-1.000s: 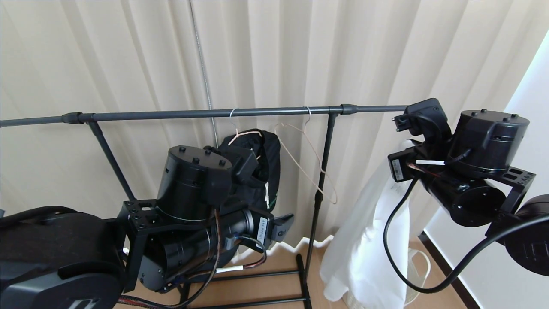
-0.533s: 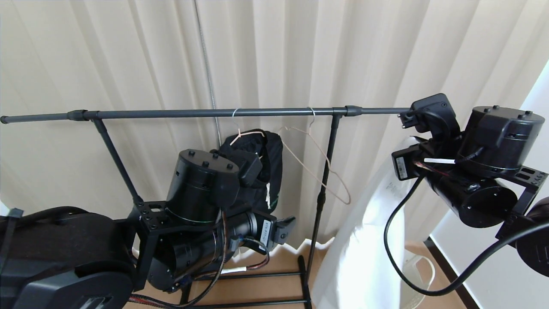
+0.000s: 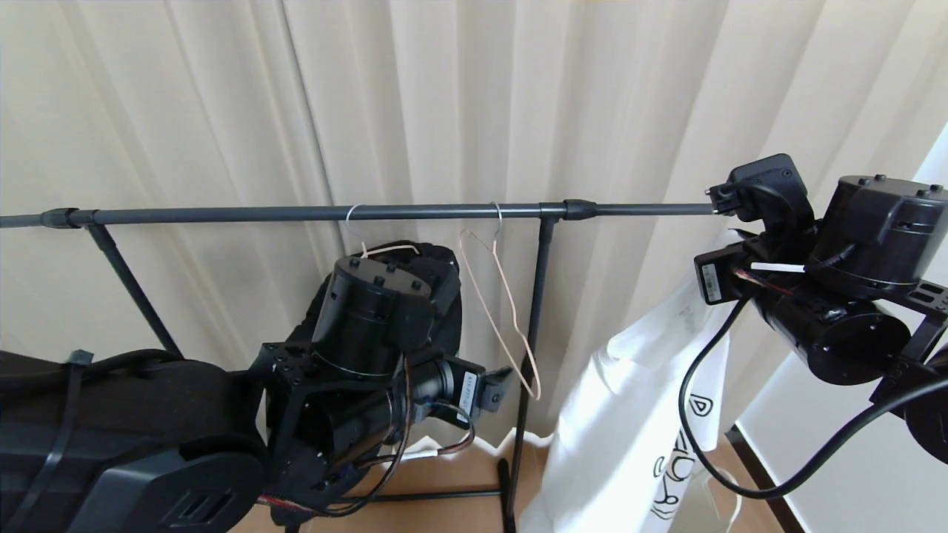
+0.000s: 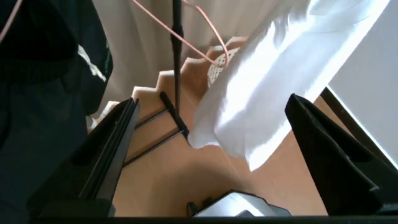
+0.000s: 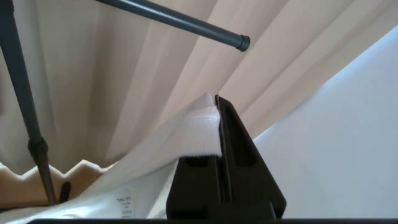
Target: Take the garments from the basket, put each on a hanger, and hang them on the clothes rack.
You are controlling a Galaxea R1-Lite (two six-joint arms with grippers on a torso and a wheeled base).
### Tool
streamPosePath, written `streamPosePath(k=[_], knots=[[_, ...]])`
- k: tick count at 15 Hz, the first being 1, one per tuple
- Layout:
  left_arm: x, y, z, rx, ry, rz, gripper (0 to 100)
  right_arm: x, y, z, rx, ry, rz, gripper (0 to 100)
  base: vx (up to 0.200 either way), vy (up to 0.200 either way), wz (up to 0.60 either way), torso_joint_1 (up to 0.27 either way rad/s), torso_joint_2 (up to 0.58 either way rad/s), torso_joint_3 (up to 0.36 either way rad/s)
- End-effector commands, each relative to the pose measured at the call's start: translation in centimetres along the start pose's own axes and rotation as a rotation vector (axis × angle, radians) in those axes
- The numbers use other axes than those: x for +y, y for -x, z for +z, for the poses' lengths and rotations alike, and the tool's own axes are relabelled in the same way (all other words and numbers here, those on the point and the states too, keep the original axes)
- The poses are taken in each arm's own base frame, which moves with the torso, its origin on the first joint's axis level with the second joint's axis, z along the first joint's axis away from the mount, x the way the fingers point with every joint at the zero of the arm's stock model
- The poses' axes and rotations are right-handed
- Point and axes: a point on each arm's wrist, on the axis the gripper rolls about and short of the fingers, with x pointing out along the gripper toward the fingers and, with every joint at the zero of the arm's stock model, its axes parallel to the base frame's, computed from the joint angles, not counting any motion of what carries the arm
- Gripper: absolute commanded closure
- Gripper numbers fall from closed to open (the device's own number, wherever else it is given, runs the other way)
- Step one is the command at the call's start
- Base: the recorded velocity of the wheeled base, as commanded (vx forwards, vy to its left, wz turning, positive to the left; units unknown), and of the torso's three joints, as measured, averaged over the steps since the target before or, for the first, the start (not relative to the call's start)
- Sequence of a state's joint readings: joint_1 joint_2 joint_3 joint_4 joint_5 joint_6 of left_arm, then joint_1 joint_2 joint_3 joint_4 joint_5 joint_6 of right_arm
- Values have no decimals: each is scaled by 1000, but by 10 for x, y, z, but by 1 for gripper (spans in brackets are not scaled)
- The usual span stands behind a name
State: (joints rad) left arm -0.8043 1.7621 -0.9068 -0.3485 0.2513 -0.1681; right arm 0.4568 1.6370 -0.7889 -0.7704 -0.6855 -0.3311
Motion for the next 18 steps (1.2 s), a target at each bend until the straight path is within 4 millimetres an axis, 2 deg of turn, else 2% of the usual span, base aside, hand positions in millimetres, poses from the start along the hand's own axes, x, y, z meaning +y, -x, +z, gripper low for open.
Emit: streamPosePath(k=[1, 2, 5, 7, 11, 14, 18], knots=[[-4, -19, 0, -10, 0, 47, 0, 0, 0, 0, 0, 0, -2, 100, 0, 0, 0, 0, 0, 0], [-5, -28, 1, -20, 1, 72, 0, 0, 0, 0, 1, 1, -1, 100, 0, 0, 0, 0, 0, 0], [-6, -71, 20, -69, 28, 163, 0, 0, -1, 0, 1, 0, -3, 100, 0, 0, 0, 0, 0, 0], [-6, -90, 28, -71, 36, 175, 0, -2, -3, 0, 3, -2, -12, 100, 0, 0, 0, 0, 0, 0], [-3, -119, 28, -43, 38, 197, 0, -2, -4, 0, 0, 13, -1, 100, 0, 0, 0, 0, 0, 0], [8, -145, 25, -39, 51, 229, 0, -1, -5, -1, 4, 15, 0, 100, 0, 0, 0, 0, 0, 0], [16, -166, 28, -42, 63, 252, 0, 1, -7, -2, 6, 17, 1, 100, 0, 0, 0, 0, 0, 0]])
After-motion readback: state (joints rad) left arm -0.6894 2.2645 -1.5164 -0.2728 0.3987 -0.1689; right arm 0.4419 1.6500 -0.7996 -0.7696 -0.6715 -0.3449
